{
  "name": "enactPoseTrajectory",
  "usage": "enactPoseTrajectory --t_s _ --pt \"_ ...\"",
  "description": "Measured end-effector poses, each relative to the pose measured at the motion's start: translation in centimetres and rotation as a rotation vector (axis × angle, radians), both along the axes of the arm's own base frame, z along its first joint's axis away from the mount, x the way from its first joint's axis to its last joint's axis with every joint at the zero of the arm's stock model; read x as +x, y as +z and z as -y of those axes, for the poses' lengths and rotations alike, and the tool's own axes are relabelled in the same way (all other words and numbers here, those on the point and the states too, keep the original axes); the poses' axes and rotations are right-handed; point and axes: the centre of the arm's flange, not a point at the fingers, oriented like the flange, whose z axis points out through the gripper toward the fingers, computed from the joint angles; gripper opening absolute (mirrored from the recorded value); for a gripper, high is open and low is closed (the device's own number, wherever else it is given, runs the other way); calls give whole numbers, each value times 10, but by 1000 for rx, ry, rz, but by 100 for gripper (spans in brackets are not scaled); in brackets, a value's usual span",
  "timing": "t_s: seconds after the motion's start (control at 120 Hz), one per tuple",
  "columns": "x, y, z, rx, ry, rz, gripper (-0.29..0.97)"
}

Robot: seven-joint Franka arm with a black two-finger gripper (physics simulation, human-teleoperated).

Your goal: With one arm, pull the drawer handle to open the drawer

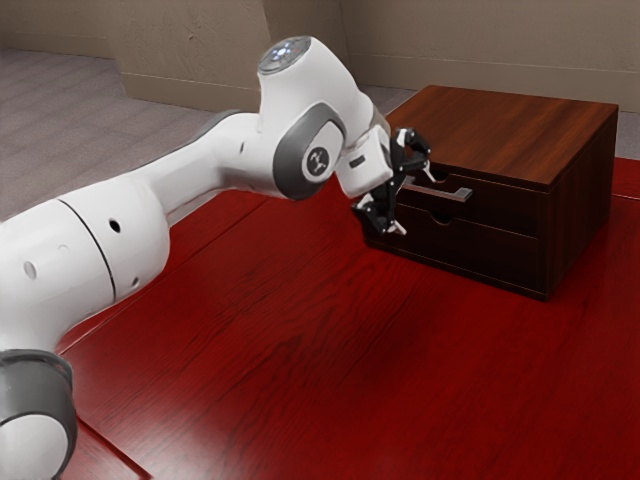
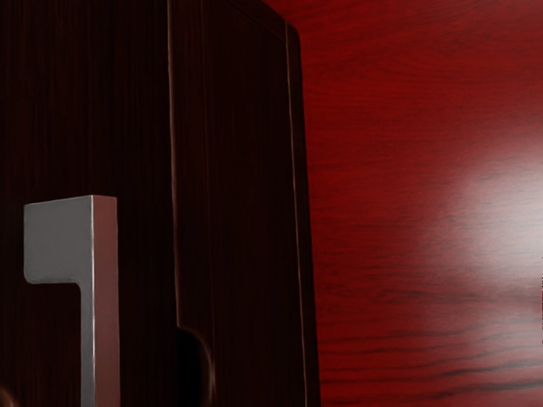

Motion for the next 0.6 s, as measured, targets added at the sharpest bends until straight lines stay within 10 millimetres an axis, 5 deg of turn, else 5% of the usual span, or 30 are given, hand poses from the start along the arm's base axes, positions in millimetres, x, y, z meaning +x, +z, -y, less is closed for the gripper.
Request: enactPoseTrajectory --t_s 0.333,0.6 --pt "18 -31 1 -4 -6 -20 68" --pt "16 -31 -1 0 -8 -25 67"
